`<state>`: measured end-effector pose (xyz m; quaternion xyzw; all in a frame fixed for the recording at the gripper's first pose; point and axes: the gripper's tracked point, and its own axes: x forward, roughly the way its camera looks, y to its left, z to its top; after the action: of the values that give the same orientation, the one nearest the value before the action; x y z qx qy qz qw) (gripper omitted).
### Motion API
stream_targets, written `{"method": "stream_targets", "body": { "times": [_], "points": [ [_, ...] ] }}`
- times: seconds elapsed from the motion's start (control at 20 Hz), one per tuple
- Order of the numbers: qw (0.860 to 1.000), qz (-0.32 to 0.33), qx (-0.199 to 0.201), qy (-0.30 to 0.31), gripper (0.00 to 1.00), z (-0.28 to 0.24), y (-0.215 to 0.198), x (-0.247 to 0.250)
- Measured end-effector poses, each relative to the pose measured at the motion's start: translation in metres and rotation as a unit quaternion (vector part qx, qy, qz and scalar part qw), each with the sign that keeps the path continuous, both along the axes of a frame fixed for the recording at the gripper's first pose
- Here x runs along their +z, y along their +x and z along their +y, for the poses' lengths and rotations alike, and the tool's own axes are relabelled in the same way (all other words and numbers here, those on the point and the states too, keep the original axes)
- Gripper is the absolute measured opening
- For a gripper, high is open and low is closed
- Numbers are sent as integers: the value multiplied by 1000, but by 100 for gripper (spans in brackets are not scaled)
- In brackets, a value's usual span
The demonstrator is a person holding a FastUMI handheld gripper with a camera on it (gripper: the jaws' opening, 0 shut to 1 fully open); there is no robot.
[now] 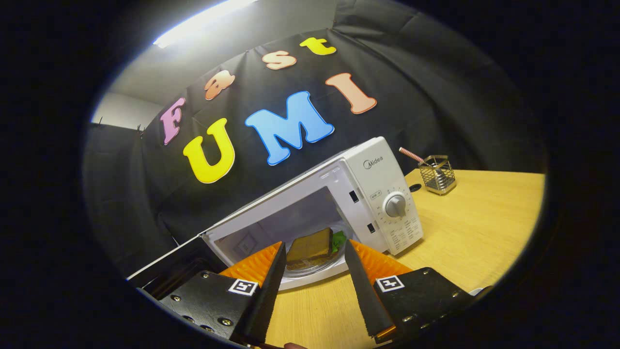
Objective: Open the microwave, put the food inside, and close the microwave door.
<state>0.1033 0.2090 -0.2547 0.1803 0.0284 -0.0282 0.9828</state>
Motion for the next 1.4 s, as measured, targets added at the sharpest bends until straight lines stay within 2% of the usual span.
{"method": "stream_targets", "body": {
  "times": [0.2,0.4,0.55,0.65,0.7,0.75,0.85,1.05,1.15,1.2,1.4],
  "points": [
    [998,-10,17,-67,73,5,-37,10],
    [995,-10,68,-74,74,33,-67,15],
    [991,-13,78,-109,72,45,-85,21],
    [990,-12,81,-116,67,53,-98,23],
    [989,-10,93,-112,57,63,-105,23],
    [988,-12,113,-106,54,76,-113,26],
    [984,-16,143,-107,33,96,-129,31],
    [974,-47,185,-126,33,133,-162,52],
    [969,-57,207,-125,4,151,-177,59],
    [965,-62,221,-126,8,166,-182,64],
    [945,-63,294,-129,8,228,-205,65]
  ]
}}
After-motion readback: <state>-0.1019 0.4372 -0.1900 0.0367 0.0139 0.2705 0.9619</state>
